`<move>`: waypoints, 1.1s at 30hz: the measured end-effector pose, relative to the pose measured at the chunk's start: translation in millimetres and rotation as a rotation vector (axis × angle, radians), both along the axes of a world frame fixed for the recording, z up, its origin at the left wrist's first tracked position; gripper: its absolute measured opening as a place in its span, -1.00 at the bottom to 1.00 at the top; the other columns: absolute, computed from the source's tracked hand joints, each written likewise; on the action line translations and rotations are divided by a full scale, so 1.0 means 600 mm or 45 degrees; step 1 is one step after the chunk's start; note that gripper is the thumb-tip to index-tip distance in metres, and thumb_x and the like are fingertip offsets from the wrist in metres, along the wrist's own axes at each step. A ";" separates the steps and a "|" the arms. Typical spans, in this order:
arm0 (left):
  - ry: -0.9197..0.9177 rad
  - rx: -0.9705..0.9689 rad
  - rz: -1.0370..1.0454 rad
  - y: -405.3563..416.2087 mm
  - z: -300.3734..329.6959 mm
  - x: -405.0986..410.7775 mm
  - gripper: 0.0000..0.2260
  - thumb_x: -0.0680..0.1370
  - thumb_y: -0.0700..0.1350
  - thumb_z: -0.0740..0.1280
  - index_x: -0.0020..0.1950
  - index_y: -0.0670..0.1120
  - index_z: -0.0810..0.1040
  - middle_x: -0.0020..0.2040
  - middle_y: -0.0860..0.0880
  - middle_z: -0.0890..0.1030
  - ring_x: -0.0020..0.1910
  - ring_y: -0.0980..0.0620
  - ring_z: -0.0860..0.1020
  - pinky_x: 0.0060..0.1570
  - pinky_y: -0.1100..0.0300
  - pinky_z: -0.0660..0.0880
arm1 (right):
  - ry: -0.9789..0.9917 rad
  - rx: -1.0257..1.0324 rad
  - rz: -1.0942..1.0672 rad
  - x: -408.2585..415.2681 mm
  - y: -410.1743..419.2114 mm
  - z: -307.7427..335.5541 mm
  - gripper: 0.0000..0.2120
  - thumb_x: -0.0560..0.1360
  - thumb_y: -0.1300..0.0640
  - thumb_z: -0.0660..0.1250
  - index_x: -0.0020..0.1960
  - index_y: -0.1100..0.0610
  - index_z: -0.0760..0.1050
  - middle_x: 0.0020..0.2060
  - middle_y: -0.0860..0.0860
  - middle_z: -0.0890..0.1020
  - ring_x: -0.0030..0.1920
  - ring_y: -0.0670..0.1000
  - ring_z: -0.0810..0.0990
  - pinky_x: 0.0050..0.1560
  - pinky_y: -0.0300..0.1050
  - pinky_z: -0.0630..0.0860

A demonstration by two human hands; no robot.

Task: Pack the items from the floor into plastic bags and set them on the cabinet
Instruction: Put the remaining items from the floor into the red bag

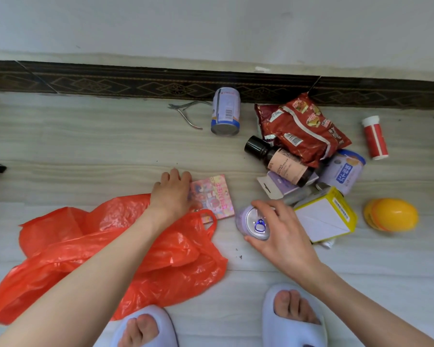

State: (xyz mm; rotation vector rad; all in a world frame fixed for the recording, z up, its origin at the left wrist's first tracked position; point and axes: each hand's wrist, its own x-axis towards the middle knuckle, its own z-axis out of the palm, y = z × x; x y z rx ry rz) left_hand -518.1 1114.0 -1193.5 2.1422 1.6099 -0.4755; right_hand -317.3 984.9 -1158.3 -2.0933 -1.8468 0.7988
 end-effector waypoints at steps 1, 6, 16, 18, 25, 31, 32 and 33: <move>0.036 0.006 0.012 -0.001 0.000 0.000 -0.46 0.41 0.13 0.37 0.24 -0.15 0.33 0.19 -0.17 0.38 0.20 -0.20 0.35 0.09 -0.04 0.38 | -0.011 0.009 0.007 -0.004 0.000 0.001 -0.37 0.20 0.06 0.55 0.22 0.10 0.45 0.07 0.12 0.52 0.02 0.20 0.52 0.04 0.05 0.52; 0.000 -0.065 0.158 -0.006 -0.003 0.017 -0.43 0.42 0.20 0.33 0.24 -0.18 0.33 0.22 -0.16 0.38 0.24 -0.19 0.35 0.16 -0.06 0.31 | -0.046 0.044 0.049 -0.020 0.026 0.001 -0.35 0.19 0.06 0.57 0.22 0.14 0.46 0.05 0.16 0.54 -0.02 0.24 0.53 0.02 0.06 0.51; -0.333 -0.333 0.605 0.027 -0.003 0.034 -0.51 0.40 -0.02 0.44 0.20 -0.24 0.40 0.23 -0.23 0.37 0.25 -0.20 0.35 0.20 0.03 0.36 | -0.041 0.024 0.002 -0.030 0.042 0.001 -0.36 0.24 0.06 0.54 0.27 0.12 0.43 0.11 0.15 0.50 0.04 0.23 0.48 0.08 0.06 0.45; -0.478 -0.338 0.707 0.027 0.006 0.041 -0.59 0.40 -0.13 0.45 0.13 -0.23 0.36 0.15 -0.18 0.41 0.16 -0.18 0.43 0.06 0.06 0.44 | -0.016 0.000 0.006 -0.030 0.043 0.004 -0.36 0.27 0.06 0.52 0.30 0.11 0.40 0.15 0.13 0.48 0.08 0.21 0.45 0.13 0.03 0.42; -0.893 -0.005 0.733 0.010 0.064 0.061 -0.72 0.46 -0.30 0.32 0.12 -0.13 0.37 -0.18 -0.06 0.55 -0.12 -0.11 0.54 -0.11 0.10 0.48 | 0.101 0.042 -0.161 -0.032 0.039 0.023 -0.39 0.28 0.13 0.50 0.29 0.09 0.40 0.15 0.11 0.45 0.16 0.21 0.40 0.19 -0.04 0.32; -1.191 0.162 0.718 -0.016 0.193 0.021 -0.75 0.47 -0.23 0.34 0.02 0.00 0.34 -0.19 -0.09 0.56 -0.24 -0.05 0.53 -0.25 0.12 0.41 | 0.195 0.173 -0.242 -0.025 0.001 0.096 -0.37 0.27 0.13 0.48 0.29 0.12 0.35 0.15 0.08 0.46 0.21 0.11 0.40 0.18 -0.15 0.30; -1.196 0.180 0.719 -0.029 0.212 0.001 -0.75 0.46 -0.23 0.35 0.01 0.01 0.34 -0.15 -0.12 0.59 -0.21 -0.07 0.56 -0.19 0.09 0.45 | 0.202 0.150 -0.217 -0.028 -0.008 0.111 -0.36 0.26 0.13 0.47 0.29 0.13 0.34 0.15 0.07 0.47 0.20 0.10 0.40 0.16 -0.18 0.29; -1.207 0.196 0.727 -0.048 0.232 -0.022 -0.75 0.46 -0.22 0.36 0.00 0.03 0.35 -0.12 -0.13 0.61 -0.18 -0.09 0.59 -0.14 0.05 0.49 | 0.196 0.129 -0.165 -0.034 -0.020 0.126 -0.37 0.25 0.12 0.47 0.27 0.13 0.34 0.14 0.06 0.48 0.19 0.09 0.41 0.13 -0.22 0.27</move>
